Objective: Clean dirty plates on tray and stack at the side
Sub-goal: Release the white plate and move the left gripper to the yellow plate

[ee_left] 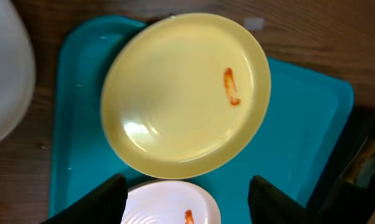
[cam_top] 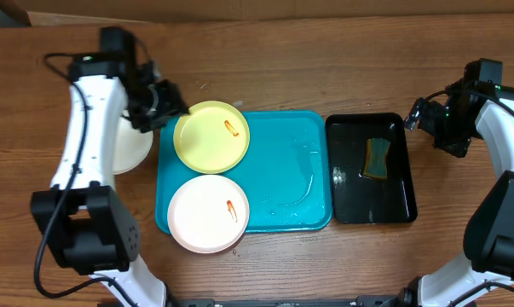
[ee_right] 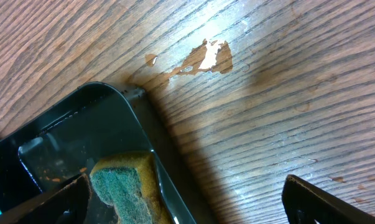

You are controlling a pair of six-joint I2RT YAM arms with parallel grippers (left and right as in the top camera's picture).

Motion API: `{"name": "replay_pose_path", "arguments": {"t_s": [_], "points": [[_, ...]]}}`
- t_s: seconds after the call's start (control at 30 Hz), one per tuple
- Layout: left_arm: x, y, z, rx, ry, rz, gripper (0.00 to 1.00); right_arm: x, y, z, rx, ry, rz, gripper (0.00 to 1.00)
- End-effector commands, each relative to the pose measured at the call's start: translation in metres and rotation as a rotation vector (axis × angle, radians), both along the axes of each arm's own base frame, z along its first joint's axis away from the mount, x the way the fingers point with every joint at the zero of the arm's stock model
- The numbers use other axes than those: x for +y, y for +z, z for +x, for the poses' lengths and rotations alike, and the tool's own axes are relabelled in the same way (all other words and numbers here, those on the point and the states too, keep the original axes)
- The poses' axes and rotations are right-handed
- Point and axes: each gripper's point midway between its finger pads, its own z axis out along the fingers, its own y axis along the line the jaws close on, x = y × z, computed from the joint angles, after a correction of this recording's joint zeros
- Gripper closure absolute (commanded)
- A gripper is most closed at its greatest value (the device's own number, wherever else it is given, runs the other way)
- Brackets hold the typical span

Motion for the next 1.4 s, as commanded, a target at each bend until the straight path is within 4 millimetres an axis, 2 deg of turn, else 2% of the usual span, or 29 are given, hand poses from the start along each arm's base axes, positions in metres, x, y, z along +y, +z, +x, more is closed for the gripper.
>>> {"name": "replay_pose_path", "arguments": {"t_s": [0.0,0.07,0.13,0.23,1.37], "points": [[-0.029,0.017,-0.002,-0.047,-0.09,-0.011,0.3,-0.004,0.014,0.009,-0.044,-0.004,-0.013,0.0],[-0.043,0.016,-0.007,-0.034,-0.126,-0.008,0.24,-0.004,0.014,0.009,-0.044,-0.004,-0.013,0.0],[-0.047,0.014,-0.011,-0.021,-0.143,0.02,0.21,-0.004,0.014,0.009,-0.044,-0.004,-0.013,0.0],[-0.051,0.012,-0.015,-0.011,-0.165,0.058,0.0,-0.004,0.014,0.009,-0.044,-0.004,-0.013,0.0],[-0.055,0.012,-0.015,-0.014,-0.175,0.06,0.0,-0.004,0.014,0.009,-0.044,-0.004,-0.013,0.0]]}}
